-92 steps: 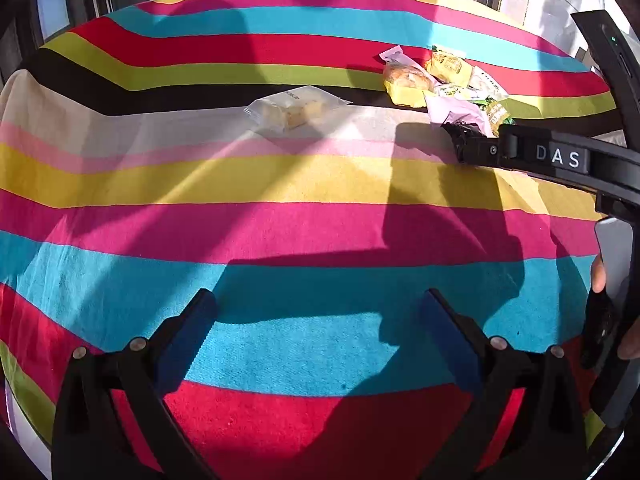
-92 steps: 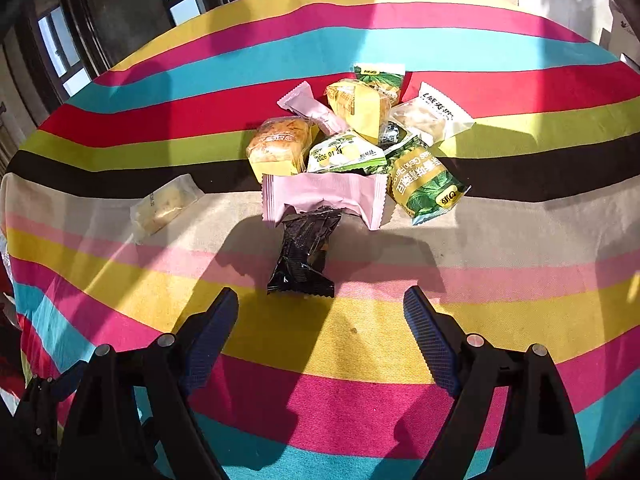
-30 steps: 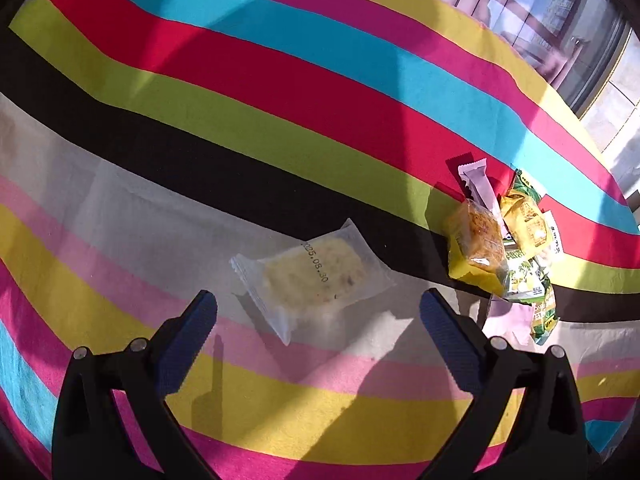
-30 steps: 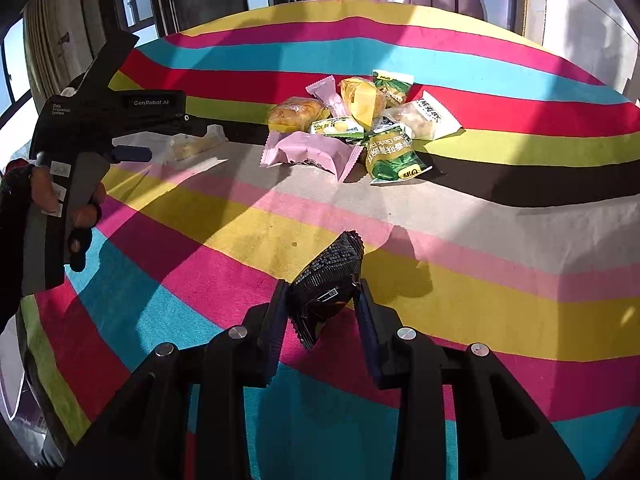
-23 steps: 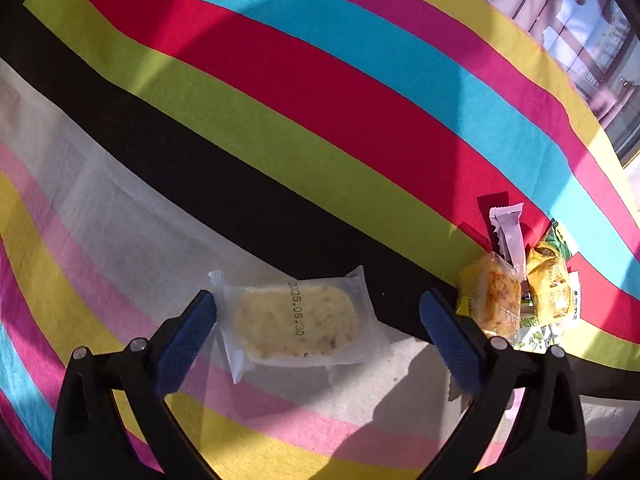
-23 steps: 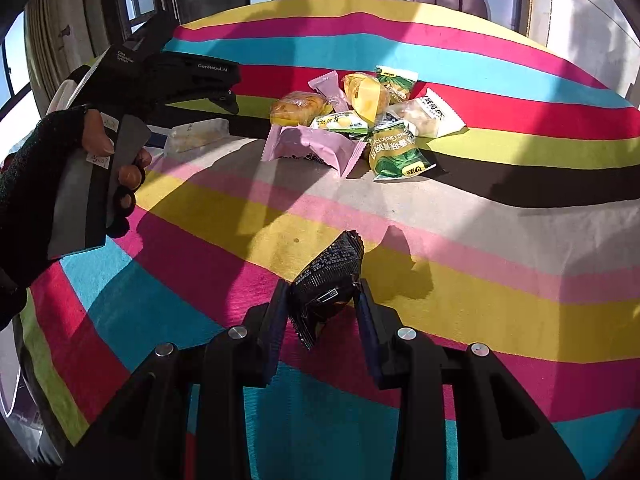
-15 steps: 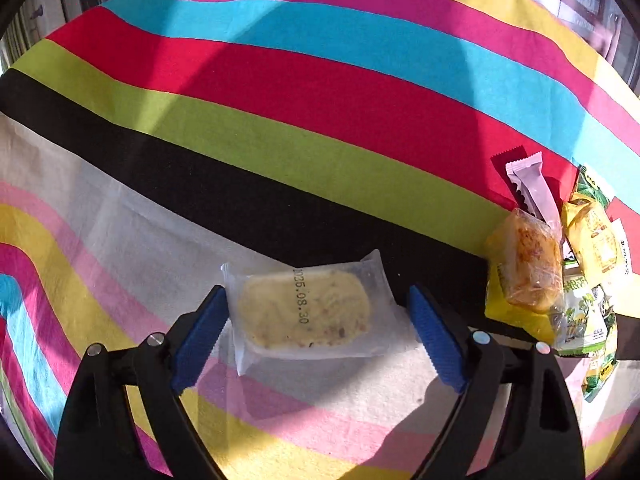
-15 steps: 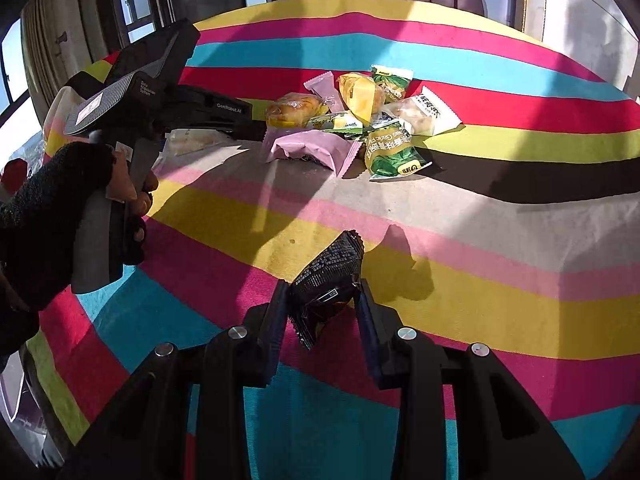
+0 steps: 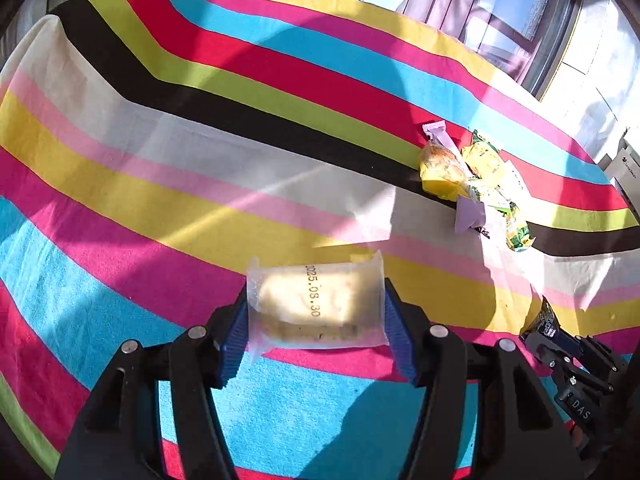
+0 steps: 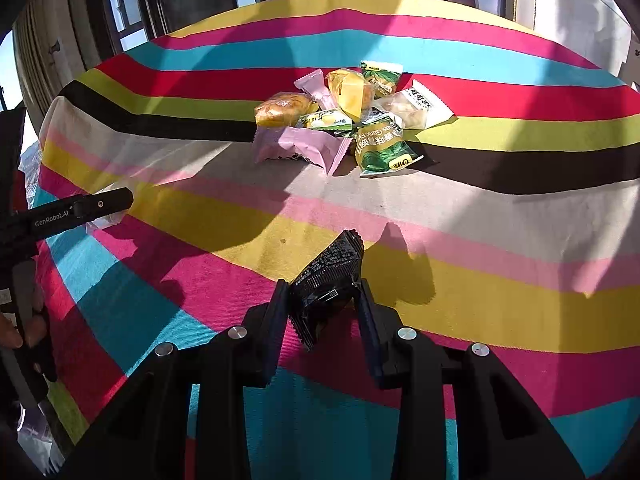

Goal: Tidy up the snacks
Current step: 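Carry the cake packet and black pack over the white box with both tools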

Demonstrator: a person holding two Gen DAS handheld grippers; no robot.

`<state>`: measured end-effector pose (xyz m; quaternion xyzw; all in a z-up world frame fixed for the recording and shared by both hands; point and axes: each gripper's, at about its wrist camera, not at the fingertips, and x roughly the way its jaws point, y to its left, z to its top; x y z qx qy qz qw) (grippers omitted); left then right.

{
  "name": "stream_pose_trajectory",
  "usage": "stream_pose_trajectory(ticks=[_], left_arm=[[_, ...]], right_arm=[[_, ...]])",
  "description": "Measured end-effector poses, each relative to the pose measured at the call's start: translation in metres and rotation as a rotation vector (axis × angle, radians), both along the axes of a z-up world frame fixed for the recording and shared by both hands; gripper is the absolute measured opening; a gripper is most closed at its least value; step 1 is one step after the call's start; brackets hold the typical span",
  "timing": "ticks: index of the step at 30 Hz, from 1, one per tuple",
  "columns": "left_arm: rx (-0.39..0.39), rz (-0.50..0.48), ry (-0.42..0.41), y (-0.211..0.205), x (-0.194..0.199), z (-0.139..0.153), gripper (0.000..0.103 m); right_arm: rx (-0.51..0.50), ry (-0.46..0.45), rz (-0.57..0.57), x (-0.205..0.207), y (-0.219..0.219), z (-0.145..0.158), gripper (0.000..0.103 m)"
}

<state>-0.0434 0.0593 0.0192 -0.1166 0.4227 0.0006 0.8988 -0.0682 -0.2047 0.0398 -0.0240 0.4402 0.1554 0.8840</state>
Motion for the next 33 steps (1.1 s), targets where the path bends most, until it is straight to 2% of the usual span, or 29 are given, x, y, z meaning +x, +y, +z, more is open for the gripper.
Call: stream_pose_trajectory(ticks=[4,7,11,16,19,21,25,33], left_arm=[[-0.060,-0.043,-0.003,0.007,-0.040,-0.007,0.061],[-0.056,-0.072,-0.022,0.012,-0.066,-0.005,0.061],[-0.084,-0.047,-0.014,0.035,-0.087,-0.010,0.061],[-0.068,-0.030,-0.023,0.055,-0.097,-0.010,0.061],[-0.001,-0.059,-0.021,0.050,-0.098,-0.010,0.063],[0.025,-0.061,-0.022,0.046,-0.101,-0.010,0.062],[-0.026,-0.079,-0.033,0.049,-0.113,-0.009,0.062],[-0.085,-0.063,-0.077,0.074,-0.139,0.003,0.062]], right_arm=[[-0.017,-0.002,-0.001,0.001,0.002,-0.001,0.034],[-0.020,-0.002,-0.003,0.000,0.003,-0.001,0.034],[-0.012,0.012,-0.045,-0.006,0.003,0.000,0.034],[0.079,0.037,-0.052,-0.037,0.015,0.004,0.034],[0.122,0.039,-0.052,-0.058,0.023,0.007,0.034],[0.116,0.042,-0.040,-0.069,0.030,0.009,0.034],[0.087,0.030,-0.022,-0.085,0.038,0.017,0.034],[0.120,0.055,-0.036,-0.093,0.039,0.018,0.034]])
